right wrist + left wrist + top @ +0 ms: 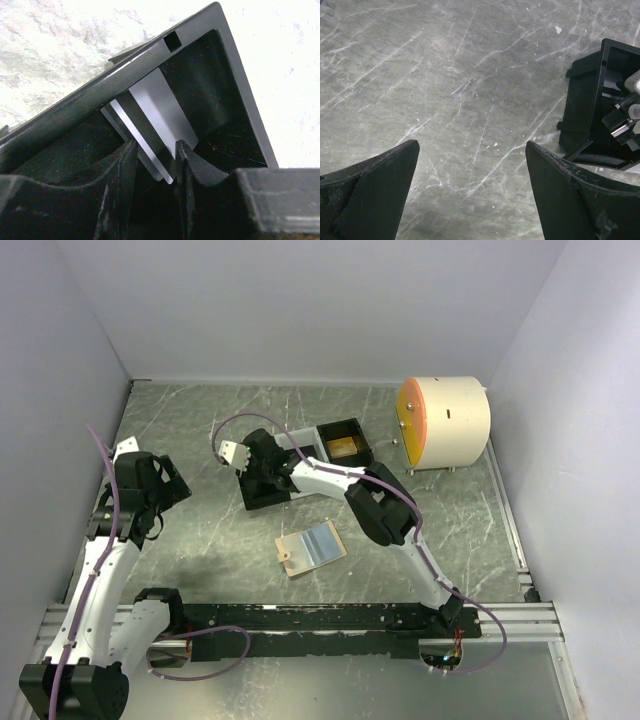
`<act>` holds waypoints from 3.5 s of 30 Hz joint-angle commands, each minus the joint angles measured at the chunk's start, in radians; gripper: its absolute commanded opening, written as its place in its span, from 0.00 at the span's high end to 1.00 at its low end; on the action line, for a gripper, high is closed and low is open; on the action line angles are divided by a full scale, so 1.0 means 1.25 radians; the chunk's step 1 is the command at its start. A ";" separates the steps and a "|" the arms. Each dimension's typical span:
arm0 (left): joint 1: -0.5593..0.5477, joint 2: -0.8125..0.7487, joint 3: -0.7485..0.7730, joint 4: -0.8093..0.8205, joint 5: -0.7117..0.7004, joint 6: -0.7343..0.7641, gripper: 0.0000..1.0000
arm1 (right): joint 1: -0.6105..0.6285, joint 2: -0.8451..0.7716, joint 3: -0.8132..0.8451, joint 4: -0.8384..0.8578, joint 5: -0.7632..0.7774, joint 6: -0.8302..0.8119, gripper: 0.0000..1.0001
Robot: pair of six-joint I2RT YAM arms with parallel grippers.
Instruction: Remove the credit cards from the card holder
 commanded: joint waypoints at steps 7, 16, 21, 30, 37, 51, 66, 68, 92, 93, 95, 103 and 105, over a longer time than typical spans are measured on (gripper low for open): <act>0.007 0.004 0.001 0.028 0.018 0.018 0.00 | -0.009 0.000 0.029 -0.041 -0.033 0.032 0.61; 0.008 0.004 -0.001 0.033 0.029 0.021 0.00 | -0.011 -0.044 0.033 -0.037 -0.043 0.077 0.61; 0.007 0.001 -0.006 0.048 0.069 0.033 0.00 | -0.012 -0.203 -0.069 0.046 -0.056 0.217 0.60; 0.006 -0.012 -0.028 0.109 0.258 0.068 0.00 | -0.081 -0.604 -0.492 0.144 0.027 0.648 0.54; 0.006 0.027 -0.042 0.129 0.449 0.045 0.04 | -0.149 -0.753 -0.727 0.042 -0.058 0.836 0.54; -0.403 -0.024 -0.221 0.243 0.305 -0.317 0.03 | -0.150 -0.844 -0.875 -0.013 -0.177 0.957 0.58; -0.763 0.189 -0.277 0.436 0.089 -0.572 0.13 | -0.149 -0.831 -0.979 0.060 -0.273 1.014 0.62; -0.786 0.223 -0.263 0.438 0.069 -0.585 0.15 | -0.149 -0.826 -0.981 0.060 -0.275 1.013 0.62; -0.873 0.354 -0.285 0.501 0.004 -0.694 0.61 | -0.149 -0.811 -0.949 -0.001 -0.255 0.968 0.64; -0.875 0.351 -0.279 0.486 -0.005 -0.697 0.63 | -0.149 -0.809 -0.948 -0.005 -0.251 0.964 0.64; -0.878 0.345 -0.271 0.457 -0.016 -0.693 0.68 | -0.149 -0.805 -0.945 -0.012 -0.251 0.960 0.65; -0.879 0.346 -0.251 0.401 -0.027 -0.670 0.76 | -0.149 -0.775 -0.939 0.007 -0.284 0.958 0.65; -0.878 0.349 -0.247 0.399 -0.027 -0.667 0.76 | -0.149 -0.770 -0.941 0.017 -0.302 0.960 0.65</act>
